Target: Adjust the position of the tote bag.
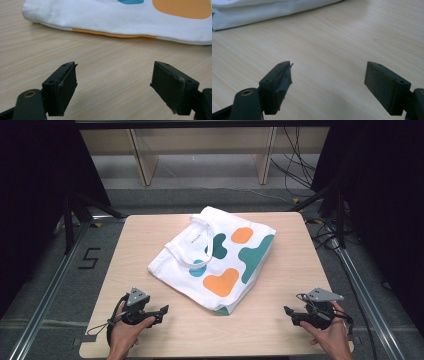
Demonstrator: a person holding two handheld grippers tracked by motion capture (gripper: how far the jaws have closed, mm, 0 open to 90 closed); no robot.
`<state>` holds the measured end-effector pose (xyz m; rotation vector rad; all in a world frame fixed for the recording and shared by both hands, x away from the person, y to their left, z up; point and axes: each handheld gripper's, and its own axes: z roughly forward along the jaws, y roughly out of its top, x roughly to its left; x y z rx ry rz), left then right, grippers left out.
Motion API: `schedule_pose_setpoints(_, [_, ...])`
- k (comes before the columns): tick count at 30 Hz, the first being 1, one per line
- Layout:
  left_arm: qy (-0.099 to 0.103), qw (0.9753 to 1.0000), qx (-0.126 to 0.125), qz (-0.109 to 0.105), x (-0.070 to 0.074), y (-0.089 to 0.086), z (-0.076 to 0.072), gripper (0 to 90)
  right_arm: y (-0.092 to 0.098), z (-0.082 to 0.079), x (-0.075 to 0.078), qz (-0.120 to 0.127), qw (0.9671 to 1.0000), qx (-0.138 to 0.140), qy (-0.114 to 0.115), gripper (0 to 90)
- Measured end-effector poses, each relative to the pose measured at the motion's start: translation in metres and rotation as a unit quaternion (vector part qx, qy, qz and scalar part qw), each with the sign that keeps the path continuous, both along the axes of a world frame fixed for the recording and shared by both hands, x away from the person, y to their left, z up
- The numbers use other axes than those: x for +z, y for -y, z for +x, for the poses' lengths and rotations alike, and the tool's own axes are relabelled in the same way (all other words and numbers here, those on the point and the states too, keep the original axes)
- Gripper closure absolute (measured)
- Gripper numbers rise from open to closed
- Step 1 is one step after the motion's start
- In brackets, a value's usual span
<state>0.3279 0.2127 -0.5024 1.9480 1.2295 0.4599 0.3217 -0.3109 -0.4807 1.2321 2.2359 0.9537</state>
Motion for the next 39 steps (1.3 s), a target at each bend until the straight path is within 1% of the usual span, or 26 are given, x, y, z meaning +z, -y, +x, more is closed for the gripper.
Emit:
schedule_pose_setpoints(2, [0.000, 0.9999, 0.009, -0.011, 0.000, 0.001, 0.000, 19.3, 0.000, 0.000, -0.001, -0.004, 1.0000, 0.001, -0.001, 22.3])
schedule_pose_setpoints(5, [0.004, 0.9999, 0.011, -0.005, 0.001, -0.001, 0.002, 19.3, 0.000, 0.001, -0.001, -0.002, 1.0000, 0.006, 0.003, 22.3])
schedule_pose_setpoints(6, [0.000, 0.9999, 0.011, -0.003, 0.002, -0.001, 0.003, 19.3, -0.001, 0.000, 0.000, 0.002, 1.0000, -0.001, -0.003, 22.4])
schedule_pose_setpoints(7, [0.002, 1.0000, 0.006, 0.004, 0.002, -0.003, 0.004, 20.0, 0.000, 0.001, -0.001, -0.003, 1.0000, 0.000, 0.004, 22.5])
schedule_pose_setpoints(11, [0.003, 0.9997, 0.023, -0.009, 0.003, -0.005, 0.015, 21.9, -0.002, 0.000, 0.000, 0.000, 1.0000, -0.007, -0.007, 22.8])
schedule_pose_setpoints(12, [-0.001, 0.9999, 0.016, -0.003, 0.004, -0.008, 0.019, 22.0, -0.001, 0.001, -0.001, 0.002, 1.0000, 0.001, -0.003, 23.1])
schedule_pose_setpoints(13, [0.000, 0.9996, 0.024, -0.017, 0.003, -0.008, 0.022, 21.9, -0.001, 0.000, 0.000, 0.001, 1.0000, -0.001, -0.006, 23.4])
schedule_pose_setpoints(15, [-0.010, 0.9997, 0.020, -0.010, 0.004, -0.012, 0.026, 21.9, -0.003, -0.002, 0.000, 0.013, 0.9997, -0.013, -0.018, 23.5])
schedule_pose_setpoints(16, [-0.009, 0.9997, 0.020, -0.007, 0.005, -0.014, 0.028, 21.9, 0.000, 0.002, 0.000, -0.003, 1.0000, 0.004, -0.001, 23.5])
schedule_pose_setpoints(17, [-0.011, 0.9996, 0.024, -0.008, 0.007, -0.015, 0.031, 21.9, 0.000, 0.002, 0.000, 0.002, 1.0000, 0.006, -0.006, 23.5])
schedule_pose_setpoints(19, [-0.009, 0.9996, 0.018, -0.021, 0.007, -0.017, 0.037, 21.6, -0.001, 0.003, -0.001, 0.001, 1.0000, 0.005, -0.002, 23.5])
schedule_pose_setpoints(20, [-0.011, 0.9991, 0.020, -0.037, 0.007, -0.017, 0.041, 21.0, -0.001, 0.003, -0.001, -0.001, 0.9999, 0.007, -0.008, 23.6])
schedule_pose_setpoints(21, [-0.011, 0.9991, 0.020, -0.037, 0.007, -0.017, 0.041, 20.8, -0.001, 0.004, -0.001, -0.002, 0.9999, 0.013, -0.007, 23.7])
schedule_pose_setpoints(22, [-0.015, 0.9995, 0.011, -0.026, 0.009, -0.020, 0.048, 20.1, -0.001, 0.005, -0.002, 0.000, 0.9998, 0.018, 0.000, 23.7])
schedule_pose_setpoints(23, [-0.015, 0.9994, 0.018, -0.026, 0.010, -0.021, 0.051, 19.9, 0.000, 0.006, -0.001, 0.003, 0.9998, 0.021, -0.005, 23.7])
schedule_pose_setpoints(25, [-0.006, 0.9990, 0.027, -0.036, 0.012, -0.024, 0.059, 19.8, 0.000, 0.006, 0.000, 0.013, 0.9995, 0.022, -0.016, 23.7])
schedule_pose_setpoints(27, [0.002, 0.9986, 0.030, -0.043, 0.014, -0.030, 0.069, 19.3, 0.000, 0.006, -0.001, 0.010, 0.9996, 0.022, -0.013, 23.8])
schedule_pose_setpoints(28, [-0.003, 0.9977, 0.043, -0.051, 0.014, -0.030, 0.074, 19.1, -0.001, 0.006, -0.001, 0.012, 0.9996, 0.021, -0.016, 24.0])
schedule_pose_setpoints(29, [-0.009, 0.9981, 0.039, -0.046, 0.015, -0.034, 0.080, 18.7, -0.004, 0.003, -0.001, 0.019, 0.9996, 0.006, -0.020, 24.3])
schedule_pose_setpoints(30, [-0.009, 0.9980, 0.041, -0.048, 0.015, -0.036, 0.085, 18.8, -0.005, 0.003, -0.002, 0.020, 0.9997, 0.004, -0.012, 24.5])
schedule_pose_setpoints(31, [-0.006, 0.9971, 0.048, -0.059, 0.014, -0.035, 0.090, 18.9, -0.004, 0.004, -0.001, 0.018, 0.9997, 0.004, -0.014, 24.5])
schedule_pose_setpoints(32, [-0.008, 0.9979, 0.038, -0.052, 0.014, -0.038, 0.095, 19.2, -0.005, 0.004, -0.001, 0.018, 0.9997, 0.003, -0.016, 24.5])
schedule_pose_setpoints(33, [-0.008, 0.9979, 0.038, -0.052, 0.014, -0.038, 0.095, 19.9, -0.004, 0.005, -0.002, 0.013, 0.9999, 0.005, -0.010, 24.5])
schedule_pose_setpoints(35, [-0.003, 0.9985, 0.039, -0.037, 0.010, -0.034, 0.107, 19.4, -0.003, 0.006, -0.002, 0.005, 0.9999, 0.010, -0.002, 24.5])
schedule_pose_setpoints(36, [-0.009, 0.9991, 0.029, -0.029, 0.009, -0.034, 0.111, 19.3, -0.003, 0.006, -0.002, 0.006, 0.9999, 0.012, -0.004, 24.5])
schedule_pose_setpoints(39, [-0.005, 0.9987, 0.036, -0.036, 0.009, -0.033, 0.118, 19.8, -0.004, 0.006, -0.003, 0.003, 0.9998, 0.018, -0.010, 24.7])
